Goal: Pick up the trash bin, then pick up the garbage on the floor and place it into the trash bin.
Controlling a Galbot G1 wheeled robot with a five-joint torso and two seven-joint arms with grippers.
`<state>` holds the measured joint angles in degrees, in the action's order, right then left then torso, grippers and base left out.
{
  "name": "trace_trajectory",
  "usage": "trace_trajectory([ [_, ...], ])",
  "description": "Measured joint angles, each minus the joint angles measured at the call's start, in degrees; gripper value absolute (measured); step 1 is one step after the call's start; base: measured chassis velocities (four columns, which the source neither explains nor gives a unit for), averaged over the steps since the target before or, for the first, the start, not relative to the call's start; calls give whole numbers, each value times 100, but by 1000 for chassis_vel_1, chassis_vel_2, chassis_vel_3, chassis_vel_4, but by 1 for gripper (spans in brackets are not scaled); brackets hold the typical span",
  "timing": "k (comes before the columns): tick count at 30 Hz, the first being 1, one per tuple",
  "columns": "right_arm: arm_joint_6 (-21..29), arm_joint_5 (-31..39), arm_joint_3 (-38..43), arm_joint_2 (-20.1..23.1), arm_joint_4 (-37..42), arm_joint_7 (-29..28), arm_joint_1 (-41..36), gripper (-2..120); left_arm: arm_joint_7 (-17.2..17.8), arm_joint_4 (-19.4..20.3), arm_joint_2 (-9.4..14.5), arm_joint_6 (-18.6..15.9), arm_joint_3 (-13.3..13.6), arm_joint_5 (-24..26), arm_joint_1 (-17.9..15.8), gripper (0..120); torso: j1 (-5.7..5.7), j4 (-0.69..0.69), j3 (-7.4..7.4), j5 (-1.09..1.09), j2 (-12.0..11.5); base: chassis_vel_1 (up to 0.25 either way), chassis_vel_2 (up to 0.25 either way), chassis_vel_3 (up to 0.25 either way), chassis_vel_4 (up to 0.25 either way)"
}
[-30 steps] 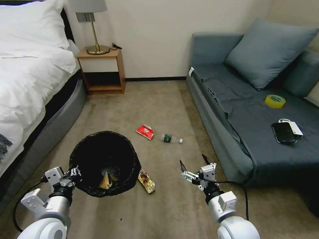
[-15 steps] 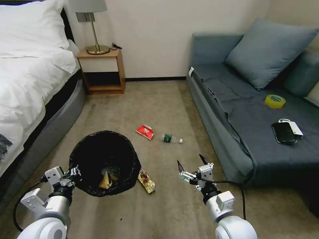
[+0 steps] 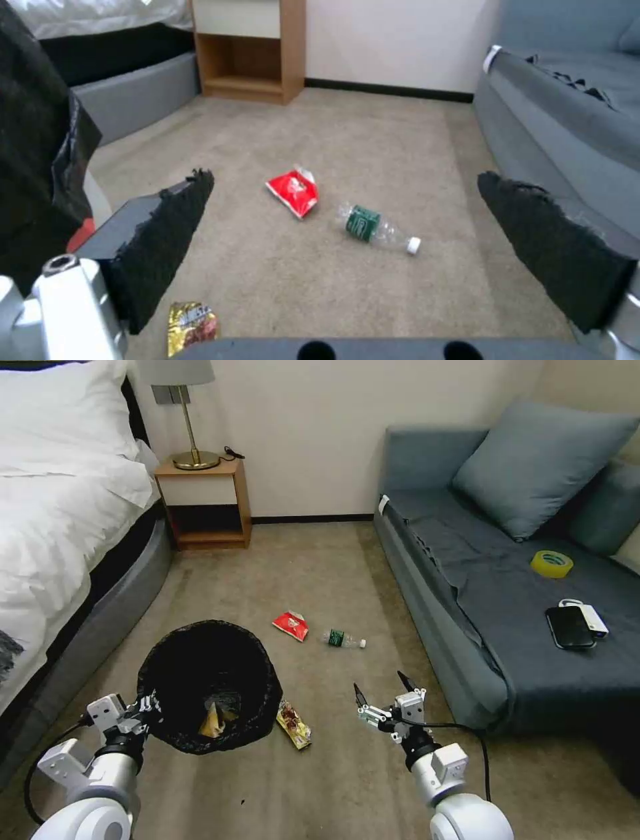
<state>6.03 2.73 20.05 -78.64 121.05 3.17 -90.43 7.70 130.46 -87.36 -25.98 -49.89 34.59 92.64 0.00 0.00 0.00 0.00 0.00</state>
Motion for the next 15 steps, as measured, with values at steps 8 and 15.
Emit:
trace_trajectory([
  [8,-5,1,8,-1,-23,0,2,100,-1,-5,7,-3,11,-4,-13,4,0,0,0,0,0,-17,11,15,-8],
  [15,19,31,-27,25,-60,-18,55,100,-1,-5,6,-9,4,-8,-15,4,0,0,0,0,0,-15,12,10,-14],
])
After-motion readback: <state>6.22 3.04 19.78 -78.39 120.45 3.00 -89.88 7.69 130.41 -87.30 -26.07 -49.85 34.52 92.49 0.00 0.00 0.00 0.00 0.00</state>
